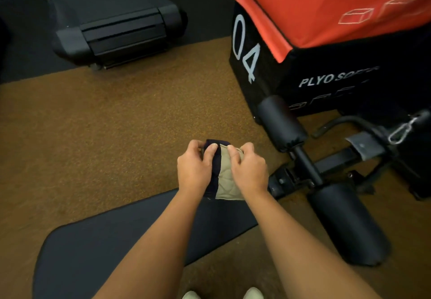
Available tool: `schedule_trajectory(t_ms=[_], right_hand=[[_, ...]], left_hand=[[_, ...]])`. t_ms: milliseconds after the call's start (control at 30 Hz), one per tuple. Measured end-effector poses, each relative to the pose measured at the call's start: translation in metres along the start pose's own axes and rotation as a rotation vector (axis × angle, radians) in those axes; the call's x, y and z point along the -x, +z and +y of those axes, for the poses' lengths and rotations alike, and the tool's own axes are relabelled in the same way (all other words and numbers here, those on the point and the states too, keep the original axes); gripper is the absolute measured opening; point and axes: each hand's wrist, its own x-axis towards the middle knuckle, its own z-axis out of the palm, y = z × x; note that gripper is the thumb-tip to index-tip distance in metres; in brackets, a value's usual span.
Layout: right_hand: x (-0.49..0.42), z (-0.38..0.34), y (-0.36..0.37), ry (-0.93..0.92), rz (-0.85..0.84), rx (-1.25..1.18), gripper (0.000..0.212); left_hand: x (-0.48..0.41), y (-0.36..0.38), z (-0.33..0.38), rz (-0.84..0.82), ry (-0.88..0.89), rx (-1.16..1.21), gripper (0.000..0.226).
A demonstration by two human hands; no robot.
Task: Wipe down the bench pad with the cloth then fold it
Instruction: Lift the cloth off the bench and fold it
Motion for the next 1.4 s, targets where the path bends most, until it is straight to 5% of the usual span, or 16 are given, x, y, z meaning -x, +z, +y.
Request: schedule_trajectory(t_ms=[667,967,1100,1233,1400], right_hand=[[0.042,0.191,-0.142,0.479,0.406,0.048,0.026],[0.061,0.245,-0.152,0.654,0.385,0.106,0.024],[0.067,0.254,-0.15,0.653,0.365,0.121,0.031],[0.071,0.26,-0.145,0.405,0.432,0.295,0.028],[0.076,0.262,-0.134,0.315,0.18,0.411,0.047]], left_hand=[[0.11,0.19,0.106,-0.571,0.389,-0.114,0.032],[0.132,0.238,0.108,-0.728,0.431,-0.248,0.039],[0.134,0.248,0.106,-0.766,0.454,-0.361,0.038],[0.132,0.254,0.105,-0.796,0.529,-0.513,0.03],[0.127,0.259,0.104,-0.824,0.578,-0.667,0.037]])
